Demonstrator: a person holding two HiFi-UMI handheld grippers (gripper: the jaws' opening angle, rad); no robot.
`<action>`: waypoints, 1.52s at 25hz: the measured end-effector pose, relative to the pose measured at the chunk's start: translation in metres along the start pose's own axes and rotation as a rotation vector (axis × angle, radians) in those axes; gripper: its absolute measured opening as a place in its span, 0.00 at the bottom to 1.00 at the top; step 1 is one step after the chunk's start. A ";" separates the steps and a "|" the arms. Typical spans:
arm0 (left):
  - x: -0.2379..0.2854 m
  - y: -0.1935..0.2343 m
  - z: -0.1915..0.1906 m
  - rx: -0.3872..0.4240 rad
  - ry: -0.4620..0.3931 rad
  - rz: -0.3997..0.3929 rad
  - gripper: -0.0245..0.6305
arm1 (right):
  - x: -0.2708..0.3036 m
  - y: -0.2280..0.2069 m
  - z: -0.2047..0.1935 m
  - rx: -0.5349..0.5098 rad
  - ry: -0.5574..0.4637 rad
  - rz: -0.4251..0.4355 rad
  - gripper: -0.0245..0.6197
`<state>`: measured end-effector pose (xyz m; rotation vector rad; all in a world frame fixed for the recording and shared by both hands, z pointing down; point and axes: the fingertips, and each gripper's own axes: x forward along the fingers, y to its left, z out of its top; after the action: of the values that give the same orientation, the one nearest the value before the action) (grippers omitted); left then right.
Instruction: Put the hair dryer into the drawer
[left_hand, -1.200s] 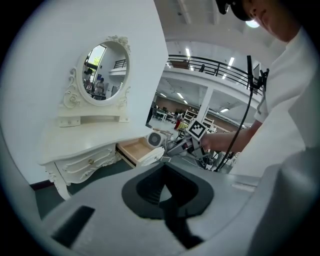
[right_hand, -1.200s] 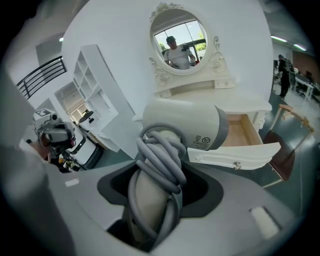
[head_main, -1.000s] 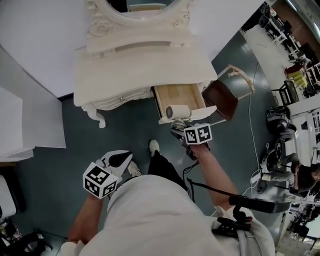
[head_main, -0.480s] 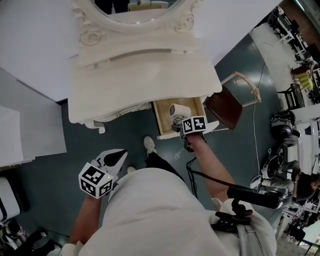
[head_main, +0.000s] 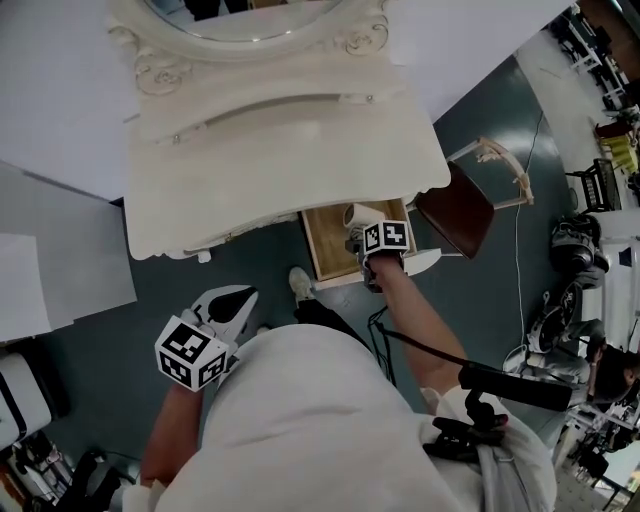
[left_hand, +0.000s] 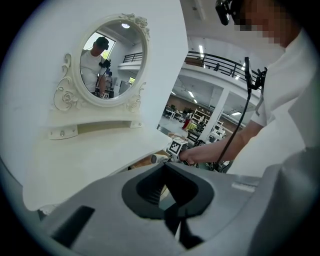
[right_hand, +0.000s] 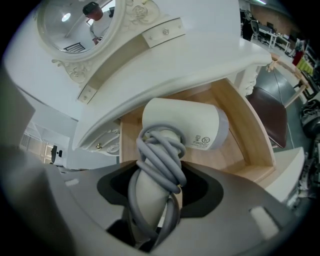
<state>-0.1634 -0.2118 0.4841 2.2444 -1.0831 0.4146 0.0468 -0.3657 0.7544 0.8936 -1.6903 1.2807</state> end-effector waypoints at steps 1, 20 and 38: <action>0.002 0.003 0.002 -0.004 0.005 0.003 0.04 | 0.002 -0.004 0.002 0.008 0.003 -0.008 0.41; 0.027 0.033 0.011 -0.056 0.078 0.066 0.04 | 0.036 -0.051 0.066 0.136 -0.135 -0.198 0.41; 0.022 0.036 0.002 -0.096 0.123 0.135 0.04 | 0.065 -0.057 0.074 0.153 -0.253 -0.244 0.42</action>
<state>-0.1778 -0.2436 0.5080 2.0414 -1.1677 0.5383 0.0565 -0.4546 0.8241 1.3582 -1.6258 1.1801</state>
